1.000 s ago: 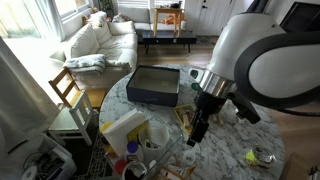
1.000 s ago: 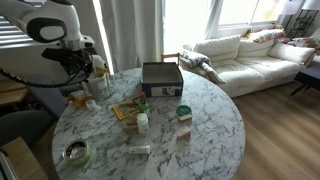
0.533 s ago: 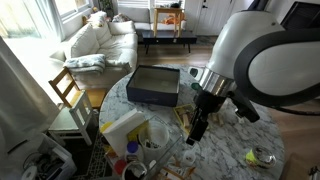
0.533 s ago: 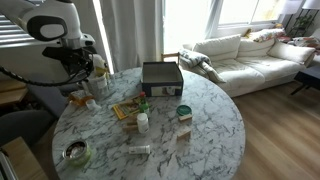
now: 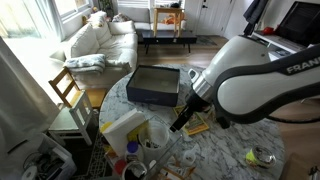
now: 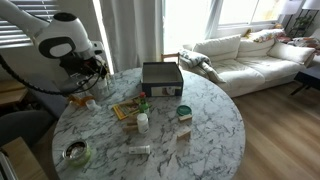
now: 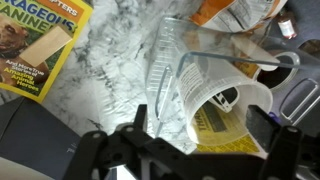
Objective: Pick up the clear cup and pour the white shades onto the table, put the clear cup onto the table, pick up the tabasco and put it in the clear cup, pick up the clear cup with the tabasco and put it into the clear storage container
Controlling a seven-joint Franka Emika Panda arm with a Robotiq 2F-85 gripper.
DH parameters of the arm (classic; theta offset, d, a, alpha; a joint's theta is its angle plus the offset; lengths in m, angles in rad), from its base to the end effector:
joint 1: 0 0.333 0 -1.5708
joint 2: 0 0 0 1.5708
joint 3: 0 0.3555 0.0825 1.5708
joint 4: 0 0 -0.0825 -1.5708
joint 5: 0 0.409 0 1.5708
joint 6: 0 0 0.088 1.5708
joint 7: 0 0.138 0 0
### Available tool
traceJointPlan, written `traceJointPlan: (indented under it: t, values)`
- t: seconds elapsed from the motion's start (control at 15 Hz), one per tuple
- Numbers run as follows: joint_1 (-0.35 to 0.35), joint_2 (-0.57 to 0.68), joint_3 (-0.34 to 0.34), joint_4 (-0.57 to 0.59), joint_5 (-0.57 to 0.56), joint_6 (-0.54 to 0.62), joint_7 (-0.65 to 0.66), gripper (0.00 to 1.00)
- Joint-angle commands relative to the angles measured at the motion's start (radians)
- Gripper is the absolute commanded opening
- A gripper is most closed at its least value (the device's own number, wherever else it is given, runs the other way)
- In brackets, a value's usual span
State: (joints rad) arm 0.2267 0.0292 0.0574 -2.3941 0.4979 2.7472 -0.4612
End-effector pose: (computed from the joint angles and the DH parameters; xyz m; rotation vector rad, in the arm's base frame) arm 0.5307 0.1409 0.3272 -2.8311 -0.4485 -0.4892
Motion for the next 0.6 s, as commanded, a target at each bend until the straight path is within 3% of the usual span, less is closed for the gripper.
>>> traceJointPlan:
  t: [0.0,0.47,0.53]
  values:
    - [-0.006,0.086,0.032,0.015,0.168,0.141,-0.089,1.0]
    - [-0.035,0.163,0.106,0.078,0.479,0.175,-0.306,1.0]
    - [-0.036,0.168,0.112,0.086,0.51,0.172,-0.336,0.96]
